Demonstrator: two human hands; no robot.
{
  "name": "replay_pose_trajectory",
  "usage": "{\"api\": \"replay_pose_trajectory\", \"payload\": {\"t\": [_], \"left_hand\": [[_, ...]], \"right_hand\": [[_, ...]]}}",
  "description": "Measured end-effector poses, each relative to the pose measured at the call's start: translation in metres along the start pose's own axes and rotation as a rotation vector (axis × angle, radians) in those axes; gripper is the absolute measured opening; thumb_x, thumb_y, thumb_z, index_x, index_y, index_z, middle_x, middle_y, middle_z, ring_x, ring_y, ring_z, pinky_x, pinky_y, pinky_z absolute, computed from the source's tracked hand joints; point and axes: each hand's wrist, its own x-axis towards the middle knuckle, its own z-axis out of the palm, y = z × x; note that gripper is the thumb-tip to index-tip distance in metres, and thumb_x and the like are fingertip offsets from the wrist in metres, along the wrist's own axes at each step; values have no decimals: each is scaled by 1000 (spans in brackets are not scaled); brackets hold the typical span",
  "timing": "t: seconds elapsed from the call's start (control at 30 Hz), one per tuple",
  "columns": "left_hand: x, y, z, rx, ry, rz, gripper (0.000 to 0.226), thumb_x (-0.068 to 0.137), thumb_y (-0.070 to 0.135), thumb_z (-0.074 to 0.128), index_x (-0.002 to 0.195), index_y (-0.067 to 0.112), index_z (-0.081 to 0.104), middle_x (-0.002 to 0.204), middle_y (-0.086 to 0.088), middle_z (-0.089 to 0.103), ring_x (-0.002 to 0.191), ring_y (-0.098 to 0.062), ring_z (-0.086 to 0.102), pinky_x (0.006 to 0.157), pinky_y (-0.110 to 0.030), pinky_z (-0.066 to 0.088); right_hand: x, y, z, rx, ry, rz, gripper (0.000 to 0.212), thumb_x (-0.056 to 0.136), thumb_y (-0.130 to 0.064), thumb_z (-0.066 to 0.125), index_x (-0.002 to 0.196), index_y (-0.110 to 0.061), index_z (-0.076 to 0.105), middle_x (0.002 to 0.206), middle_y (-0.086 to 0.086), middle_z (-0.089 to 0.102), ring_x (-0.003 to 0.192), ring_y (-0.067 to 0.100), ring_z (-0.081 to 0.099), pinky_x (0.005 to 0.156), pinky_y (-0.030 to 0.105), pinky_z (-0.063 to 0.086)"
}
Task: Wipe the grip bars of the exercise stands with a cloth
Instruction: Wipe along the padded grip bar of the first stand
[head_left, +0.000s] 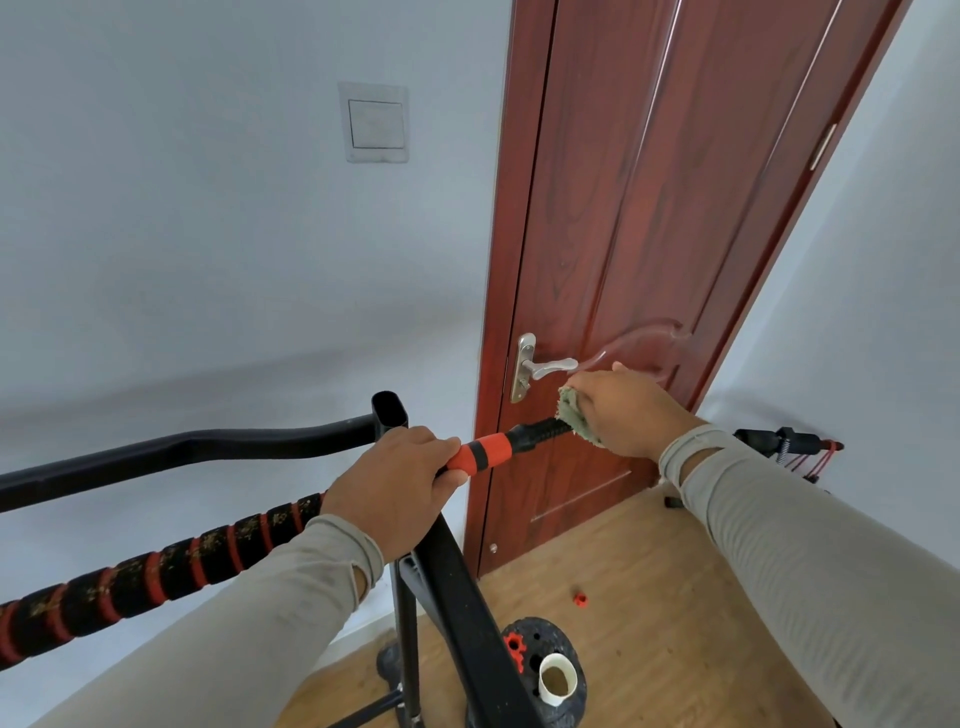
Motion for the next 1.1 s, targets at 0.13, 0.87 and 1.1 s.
{"api": "replay_pose_trajectory", "payload": {"t": [0.13,0.87,1.1], "left_hand": [[2,0,1,0,-6,-3,47,104,49,40,145,28,48,119,9,60,110,-12,50,101,-26,42],[0,2,0,-3,-17,9,45,104,47,42,144,27,49,120,7,60,112,-15,50,103,-28,40],[0,2,3,-1,-7,3,46,103,48,44,143,28,50,118,8,60,110,-13,50,103,-28,41]], "right_hand": [[-7,-48,11,74,90,-137,20,102,-20,50,86,-31,54,74,-10,62,70,11,57,99,48,52],[-40,-47,-9,234,-71,-210,32,107,-37,34,85,-32,57,80,-12,63,75,7,62,74,33,54],[-16,0,-30,-37,-169,43,23,101,-21,53,79,-25,61,80,-7,65,72,16,63,70,36,56]]}}
